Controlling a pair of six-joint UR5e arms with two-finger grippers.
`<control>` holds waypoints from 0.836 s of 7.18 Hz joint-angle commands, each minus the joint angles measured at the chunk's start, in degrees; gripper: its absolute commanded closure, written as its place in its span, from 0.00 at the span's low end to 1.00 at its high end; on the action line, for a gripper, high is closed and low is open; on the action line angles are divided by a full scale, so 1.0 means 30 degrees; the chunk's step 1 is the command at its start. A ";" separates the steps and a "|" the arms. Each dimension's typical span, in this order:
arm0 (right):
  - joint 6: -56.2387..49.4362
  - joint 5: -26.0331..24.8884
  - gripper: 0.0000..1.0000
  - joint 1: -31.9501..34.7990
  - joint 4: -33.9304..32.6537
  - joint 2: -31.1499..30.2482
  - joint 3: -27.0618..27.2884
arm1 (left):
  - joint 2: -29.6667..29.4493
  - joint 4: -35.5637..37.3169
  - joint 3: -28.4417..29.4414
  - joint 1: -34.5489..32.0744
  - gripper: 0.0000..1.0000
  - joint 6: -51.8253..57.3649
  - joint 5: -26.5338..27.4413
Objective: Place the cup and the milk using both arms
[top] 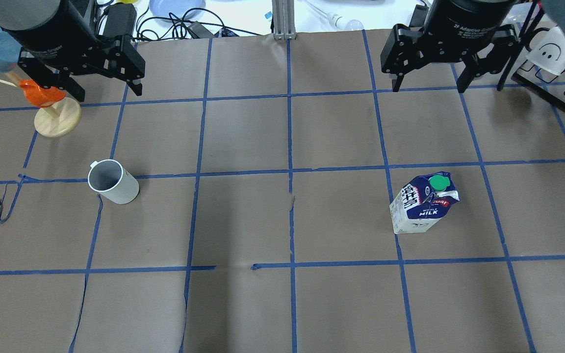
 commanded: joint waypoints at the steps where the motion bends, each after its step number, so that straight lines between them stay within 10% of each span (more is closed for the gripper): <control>1: 0.0000 0.0008 0.00 0.0029 0.0028 -0.0029 0.0022 | 0.0000 0.0000 -0.0020 0.0013 0.00 0.0000 -0.0022; 6: 0.0000 0.0008 0.00 0.0029 0.0029 -0.0087 0.0168 | 0.0001 -0.0204 -0.0107 0.1469 0.00 0.2014 0.0184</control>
